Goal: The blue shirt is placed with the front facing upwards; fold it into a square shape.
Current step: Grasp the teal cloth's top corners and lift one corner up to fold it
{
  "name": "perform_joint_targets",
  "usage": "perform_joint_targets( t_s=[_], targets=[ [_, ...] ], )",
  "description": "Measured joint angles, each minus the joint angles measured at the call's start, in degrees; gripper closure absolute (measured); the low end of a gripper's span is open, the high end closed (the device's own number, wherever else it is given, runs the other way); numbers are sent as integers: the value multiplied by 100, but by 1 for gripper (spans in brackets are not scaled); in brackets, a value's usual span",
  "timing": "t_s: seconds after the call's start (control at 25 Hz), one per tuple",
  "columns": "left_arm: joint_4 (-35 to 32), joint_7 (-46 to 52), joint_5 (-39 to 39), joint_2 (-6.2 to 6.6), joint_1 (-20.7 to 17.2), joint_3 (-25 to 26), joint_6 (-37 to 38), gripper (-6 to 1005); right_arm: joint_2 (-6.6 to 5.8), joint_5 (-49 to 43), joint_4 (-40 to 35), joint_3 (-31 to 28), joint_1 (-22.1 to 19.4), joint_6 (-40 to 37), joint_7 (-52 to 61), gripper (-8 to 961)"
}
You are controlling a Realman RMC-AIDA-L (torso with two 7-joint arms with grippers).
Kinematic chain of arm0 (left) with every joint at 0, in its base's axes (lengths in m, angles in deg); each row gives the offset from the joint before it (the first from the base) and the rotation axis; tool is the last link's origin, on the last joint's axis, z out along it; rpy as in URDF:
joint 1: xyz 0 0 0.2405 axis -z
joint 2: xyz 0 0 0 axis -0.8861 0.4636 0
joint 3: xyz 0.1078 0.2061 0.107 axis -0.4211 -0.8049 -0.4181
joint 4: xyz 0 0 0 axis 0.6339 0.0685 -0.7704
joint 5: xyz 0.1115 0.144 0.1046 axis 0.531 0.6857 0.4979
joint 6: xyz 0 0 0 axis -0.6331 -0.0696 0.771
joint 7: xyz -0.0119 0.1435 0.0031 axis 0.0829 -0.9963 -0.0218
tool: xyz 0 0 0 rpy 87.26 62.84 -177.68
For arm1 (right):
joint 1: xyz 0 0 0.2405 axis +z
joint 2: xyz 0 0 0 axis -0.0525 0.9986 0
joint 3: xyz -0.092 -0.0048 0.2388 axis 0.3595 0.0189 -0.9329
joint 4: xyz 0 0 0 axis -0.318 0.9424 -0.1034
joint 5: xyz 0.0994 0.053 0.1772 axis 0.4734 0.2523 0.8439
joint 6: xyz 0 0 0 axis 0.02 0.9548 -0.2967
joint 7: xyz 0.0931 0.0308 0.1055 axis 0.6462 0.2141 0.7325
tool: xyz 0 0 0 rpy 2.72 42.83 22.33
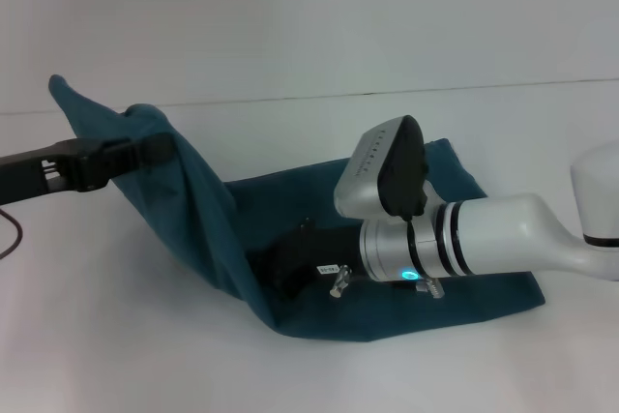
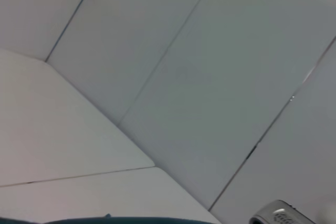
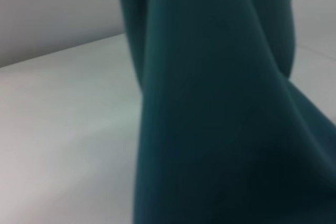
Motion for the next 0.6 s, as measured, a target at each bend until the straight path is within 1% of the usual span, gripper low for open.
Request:
perform_joint_targets(
  t_s=[0.16, 0.4, 0.6],
  targets=[
    [0, -13, -178, -27, 17, -209, 14, 966, -12, 0, -28, -172, -130, 15, -40, 953],
    [0, -30, -265, -37, 82, -332, 38, 966, -21, -1, 6, -464, -291, 81, -292, 953],
    [7, -29, -271, -37, 75, -357, 37, 966, -23, -1, -7, -572, -356, 113, -381, 953]
  ],
)
